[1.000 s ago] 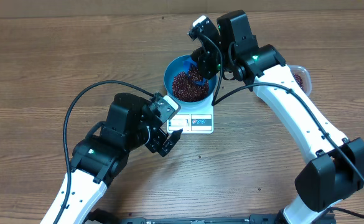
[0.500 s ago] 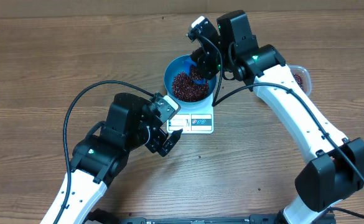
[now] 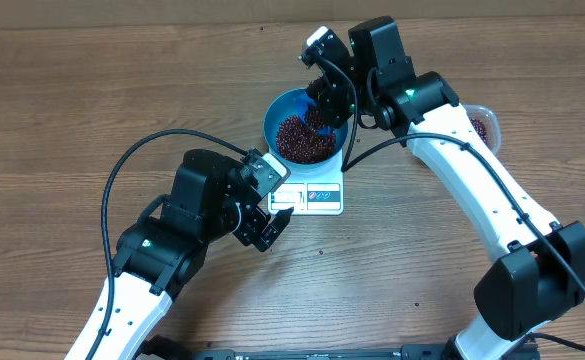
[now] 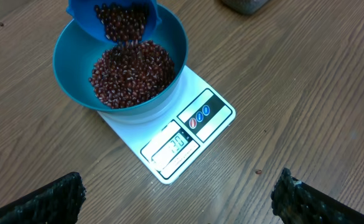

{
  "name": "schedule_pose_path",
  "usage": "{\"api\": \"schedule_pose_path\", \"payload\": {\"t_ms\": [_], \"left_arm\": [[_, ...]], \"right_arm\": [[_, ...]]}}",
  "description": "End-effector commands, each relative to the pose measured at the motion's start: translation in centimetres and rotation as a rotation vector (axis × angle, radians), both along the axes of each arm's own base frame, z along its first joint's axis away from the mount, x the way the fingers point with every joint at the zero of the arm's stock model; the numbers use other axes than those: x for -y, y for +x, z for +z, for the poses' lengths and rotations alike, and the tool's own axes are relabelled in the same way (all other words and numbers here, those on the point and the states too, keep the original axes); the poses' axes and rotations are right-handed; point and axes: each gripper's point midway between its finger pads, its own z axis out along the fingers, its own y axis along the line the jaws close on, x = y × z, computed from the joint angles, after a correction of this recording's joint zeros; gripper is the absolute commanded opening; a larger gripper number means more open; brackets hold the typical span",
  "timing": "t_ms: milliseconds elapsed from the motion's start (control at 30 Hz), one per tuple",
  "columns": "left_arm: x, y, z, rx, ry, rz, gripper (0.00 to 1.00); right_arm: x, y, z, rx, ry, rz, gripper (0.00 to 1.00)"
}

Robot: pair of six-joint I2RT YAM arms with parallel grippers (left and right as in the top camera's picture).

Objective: Scoop item into bowl and weigh 150g on scale
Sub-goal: 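Hold the blue scoop tilted over the bowl, shaking beans out, right gripper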

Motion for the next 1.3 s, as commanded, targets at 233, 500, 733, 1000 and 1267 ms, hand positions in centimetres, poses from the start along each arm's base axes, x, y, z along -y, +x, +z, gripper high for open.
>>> {"api": "schedule_pose_path", "payload": {"t_ms": [233, 500, 733, 1000, 1267], "left_arm": [[0.02, -0.24, 0.16, 0.005, -0.008, -0.012, 1.0], [0.02, -0.24, 0.16, 0.005, -0.008, -0.012, 0.99], [0.03, -0.23, 0.16, 0.006, -0.008, -0.012, 1.0], [0.02, -0.24, 0.16, 0.005, -0.008, -0.012, 0.99], [0.02, -0.24, 0.16, 0.005, -0.008, -0.012, 1.0]], "right_arm": [[-0.56, 0.26, 1.98, 0.061, 0.011, 0.032, 0.04], [-0.53, 0.21, 1.87, 0.056, 0.009, 0.032, 0.04], [-0.55, 0.26, 1.93, 0.06, 0.01, 0.033, 0.04], [-0.56, 0.29, 1.93, 0.092, -0.017, 0.069, 0.04], [-0.61, 0.39, 2.03, 0.107, -0.023, 0.08, 0.04]]}}
